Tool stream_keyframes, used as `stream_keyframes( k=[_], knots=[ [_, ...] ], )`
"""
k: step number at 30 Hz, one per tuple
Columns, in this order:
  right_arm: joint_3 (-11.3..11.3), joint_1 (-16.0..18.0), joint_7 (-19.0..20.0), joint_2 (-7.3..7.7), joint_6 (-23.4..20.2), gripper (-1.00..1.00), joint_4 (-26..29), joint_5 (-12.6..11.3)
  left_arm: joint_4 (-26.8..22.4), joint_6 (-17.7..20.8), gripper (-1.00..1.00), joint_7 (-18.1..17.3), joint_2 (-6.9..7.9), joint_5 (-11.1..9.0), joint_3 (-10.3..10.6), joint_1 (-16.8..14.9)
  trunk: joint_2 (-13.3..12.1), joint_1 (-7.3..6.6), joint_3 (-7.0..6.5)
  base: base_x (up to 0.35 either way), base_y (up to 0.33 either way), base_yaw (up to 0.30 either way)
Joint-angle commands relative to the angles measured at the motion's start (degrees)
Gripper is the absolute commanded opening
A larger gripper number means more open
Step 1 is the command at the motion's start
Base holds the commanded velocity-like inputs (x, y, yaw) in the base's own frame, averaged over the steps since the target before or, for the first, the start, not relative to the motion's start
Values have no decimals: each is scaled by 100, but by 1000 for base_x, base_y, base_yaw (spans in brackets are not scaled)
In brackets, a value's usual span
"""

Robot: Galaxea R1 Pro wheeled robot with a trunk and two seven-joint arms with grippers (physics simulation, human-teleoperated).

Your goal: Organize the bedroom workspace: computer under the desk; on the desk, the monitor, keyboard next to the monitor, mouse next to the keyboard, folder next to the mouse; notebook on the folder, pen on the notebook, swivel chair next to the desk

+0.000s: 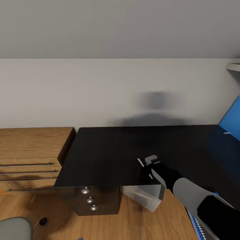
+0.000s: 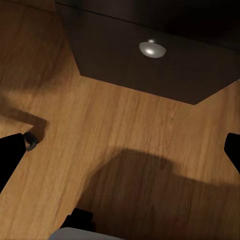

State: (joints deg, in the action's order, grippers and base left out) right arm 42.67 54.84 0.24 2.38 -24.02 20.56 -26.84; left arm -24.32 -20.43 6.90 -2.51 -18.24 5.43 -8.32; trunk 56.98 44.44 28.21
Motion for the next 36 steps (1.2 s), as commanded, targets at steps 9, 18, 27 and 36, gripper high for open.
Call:
stream_keyframes(
  k=[9,18,27,36],
  knots=[
    [43,1,69,11,-67,-100,-59,32,0,-22,100,48,5,-30,47,-3,3,1,7,0,0,0],
    [34,1,375,79,-71,-100,-61,20,-1,-22,100,48,5,-30,47,-3,3,1,7,0,0,0],
    [31,1,543,154,-69,-100,-61,27,-1,-22,100,48,5,-30,46,-3,3,1,7,0,0,0],
    [31,1,549,154,-72,-100,-61,30,0,-22,100,48,5,-30,46,-3,3,1,7,0,0,0]
  ],
)
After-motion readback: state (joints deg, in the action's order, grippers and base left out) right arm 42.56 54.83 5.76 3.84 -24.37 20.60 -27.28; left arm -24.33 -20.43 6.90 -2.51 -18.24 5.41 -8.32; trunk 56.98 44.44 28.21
